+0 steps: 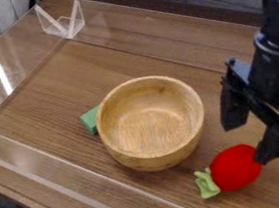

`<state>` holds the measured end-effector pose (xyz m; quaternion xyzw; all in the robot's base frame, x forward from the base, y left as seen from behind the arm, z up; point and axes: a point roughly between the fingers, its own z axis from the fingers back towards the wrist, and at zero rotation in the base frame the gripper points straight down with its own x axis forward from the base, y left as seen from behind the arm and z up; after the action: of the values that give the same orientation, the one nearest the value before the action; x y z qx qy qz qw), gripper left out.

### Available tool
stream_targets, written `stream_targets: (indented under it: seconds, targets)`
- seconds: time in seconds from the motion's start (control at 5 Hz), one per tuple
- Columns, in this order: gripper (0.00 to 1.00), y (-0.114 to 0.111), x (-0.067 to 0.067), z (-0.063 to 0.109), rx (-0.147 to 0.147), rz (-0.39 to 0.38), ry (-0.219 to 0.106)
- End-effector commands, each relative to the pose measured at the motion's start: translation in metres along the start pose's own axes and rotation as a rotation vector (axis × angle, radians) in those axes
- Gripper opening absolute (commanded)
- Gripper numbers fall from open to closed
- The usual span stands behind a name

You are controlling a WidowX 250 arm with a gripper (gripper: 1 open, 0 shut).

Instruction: Move the red fruit to the left

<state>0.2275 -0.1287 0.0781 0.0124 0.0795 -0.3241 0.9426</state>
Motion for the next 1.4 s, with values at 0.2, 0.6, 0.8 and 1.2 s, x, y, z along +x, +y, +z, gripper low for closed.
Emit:
stream_targets:
  seconds: [0.2, 0.6, 0.8, 1.2]
  targets:
    - [1.00, -0.001, 0.004, -0.015, 0.033, -0.099, -0.020]
    - [1.00, -0.005, 0.013, -0.012, 0.066, -0.004, -0.043]
    - [1.00, 0.001, 0.013, -0.012, 0.072, 0.036, -0.045]
    - [1.00, 0.012, 0.012, -0.010, 0.088, 0.105, -0.057]
